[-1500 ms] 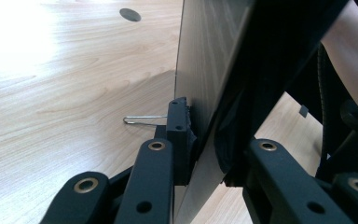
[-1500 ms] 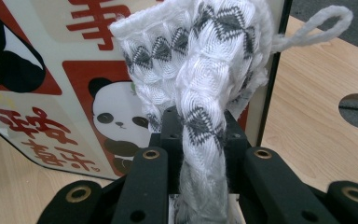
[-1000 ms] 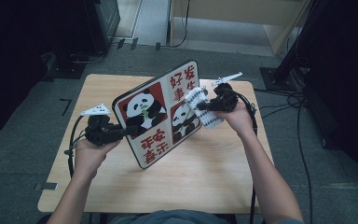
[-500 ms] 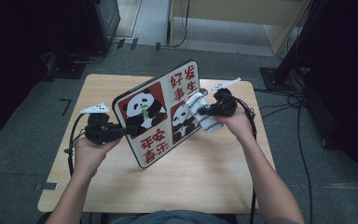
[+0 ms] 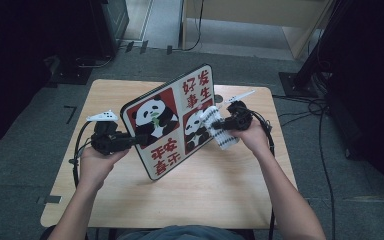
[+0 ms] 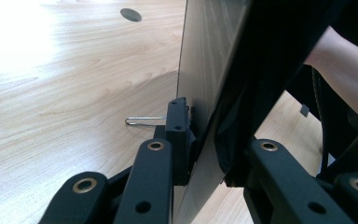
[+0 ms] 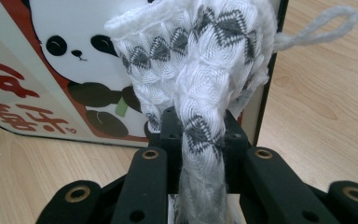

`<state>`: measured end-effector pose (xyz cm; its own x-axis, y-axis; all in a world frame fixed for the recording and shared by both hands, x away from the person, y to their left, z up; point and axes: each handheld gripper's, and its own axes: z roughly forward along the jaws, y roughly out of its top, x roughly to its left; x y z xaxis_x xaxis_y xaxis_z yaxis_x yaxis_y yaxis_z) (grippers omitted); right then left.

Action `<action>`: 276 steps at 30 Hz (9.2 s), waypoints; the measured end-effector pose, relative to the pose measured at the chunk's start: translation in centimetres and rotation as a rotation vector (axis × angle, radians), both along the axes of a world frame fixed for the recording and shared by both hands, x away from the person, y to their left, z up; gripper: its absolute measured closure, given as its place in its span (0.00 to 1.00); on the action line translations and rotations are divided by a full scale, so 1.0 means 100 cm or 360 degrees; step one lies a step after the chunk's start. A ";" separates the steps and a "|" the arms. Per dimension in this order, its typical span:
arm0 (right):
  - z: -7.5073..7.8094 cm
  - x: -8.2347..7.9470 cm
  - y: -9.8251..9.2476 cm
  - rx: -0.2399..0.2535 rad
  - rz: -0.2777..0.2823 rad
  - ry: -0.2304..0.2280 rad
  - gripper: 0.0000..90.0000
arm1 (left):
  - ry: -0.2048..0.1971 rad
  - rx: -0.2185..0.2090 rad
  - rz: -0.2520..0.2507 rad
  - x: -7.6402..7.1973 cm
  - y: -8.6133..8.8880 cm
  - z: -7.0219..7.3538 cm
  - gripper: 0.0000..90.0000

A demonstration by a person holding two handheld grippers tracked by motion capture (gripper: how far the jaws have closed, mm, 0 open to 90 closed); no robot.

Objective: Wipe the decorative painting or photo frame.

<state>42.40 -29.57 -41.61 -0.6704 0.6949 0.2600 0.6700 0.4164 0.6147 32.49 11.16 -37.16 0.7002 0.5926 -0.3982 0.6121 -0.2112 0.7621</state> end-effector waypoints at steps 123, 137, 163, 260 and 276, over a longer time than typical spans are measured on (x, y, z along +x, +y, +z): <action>0.160 0.023 0.065 0.0118 0.0219 -0.0275 0.87 | 0.0030 -0.0074 -0.0001 0.002 0.007 0.001 0.86; 0.146 0.020 0.057 0.0110 0.0231 -0.0250 0.87 | 0.0037 -0.0048 -0.0007 0.002 0.006 0.003 0.86; 0.103 0.012 0.049 0.0138 0.0209 -0.0224 0.87 | 0.0028 -0.0080 -0.0030 0.003 0.008 0.001 0.86; -0.020 -0.011 0.038 -0.0083 0.0099 0.0127 0.87 | 0.0006 -0.0109 -0.0092 0.008 0.011 -0.002 0.85; -0.036 -0.010 0.034 -0.0079 0.0103 0.0193 0.87 | 0.0010 -0.0114 -0.0098 0.009 0.012 -0.003 0.85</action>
